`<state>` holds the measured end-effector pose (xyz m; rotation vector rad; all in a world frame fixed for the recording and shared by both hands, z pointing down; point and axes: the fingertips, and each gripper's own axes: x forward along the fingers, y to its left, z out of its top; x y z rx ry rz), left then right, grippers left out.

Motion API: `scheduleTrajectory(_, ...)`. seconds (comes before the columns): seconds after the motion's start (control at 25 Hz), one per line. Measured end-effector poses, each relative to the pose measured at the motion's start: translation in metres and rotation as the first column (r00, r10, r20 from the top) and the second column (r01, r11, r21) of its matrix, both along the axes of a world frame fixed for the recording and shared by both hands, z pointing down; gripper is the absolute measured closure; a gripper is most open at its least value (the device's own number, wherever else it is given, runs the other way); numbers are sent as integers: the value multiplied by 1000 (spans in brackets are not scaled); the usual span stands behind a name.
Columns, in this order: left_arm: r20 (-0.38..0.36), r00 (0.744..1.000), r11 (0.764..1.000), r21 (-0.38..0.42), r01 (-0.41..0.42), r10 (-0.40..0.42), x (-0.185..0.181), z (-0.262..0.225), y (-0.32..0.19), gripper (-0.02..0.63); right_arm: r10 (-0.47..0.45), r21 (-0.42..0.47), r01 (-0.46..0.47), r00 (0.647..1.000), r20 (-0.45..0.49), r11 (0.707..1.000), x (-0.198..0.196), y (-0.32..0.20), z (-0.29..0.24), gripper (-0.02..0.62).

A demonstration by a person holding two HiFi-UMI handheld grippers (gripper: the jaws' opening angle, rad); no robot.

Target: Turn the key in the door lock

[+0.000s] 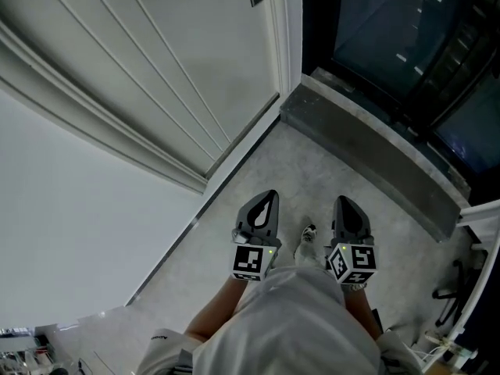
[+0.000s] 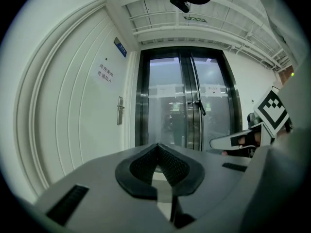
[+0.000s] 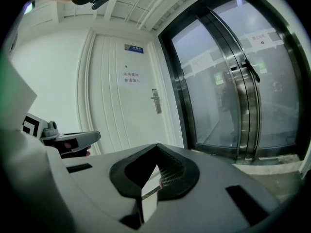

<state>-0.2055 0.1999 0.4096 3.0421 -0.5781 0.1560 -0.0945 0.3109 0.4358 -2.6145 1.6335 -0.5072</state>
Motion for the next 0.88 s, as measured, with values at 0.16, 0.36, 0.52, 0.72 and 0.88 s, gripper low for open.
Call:
scheduleTrajectory(0.16, 12, 999, 1000, 3, 31, -31, 38, 1, -16, 598, -34, -4, 34, 999, 16, 999, 40, -20, 2, 606)
scheduleTrajectory(0.36, 11, 997, 997, 6, 79, -79, 77, 1, -25, 597, -101, 0, 101, 995, 8, 995, 77, -37, 2, 606)
scheduleTrajectory(0.52, 4, 992, 992, 18, 122, -122, 103, -2, -34, 597, -137, 5, 137, 991, -5, 990, 107, -45, -4, 606)
scheduleTrajectory(0.72, 0, 988, 987, 21, 156, -156, 128, -4, -42, 597, -130, 5, 131, 991, -13, 991, 147, -49, -7, 606)
scheduleTrajectory(0.88, -1, 989, 988, 30, 150, -150, 146, -7, -57, 598, -132, 21, 133, 991, -24, 991, 163, -65, -11, 606)
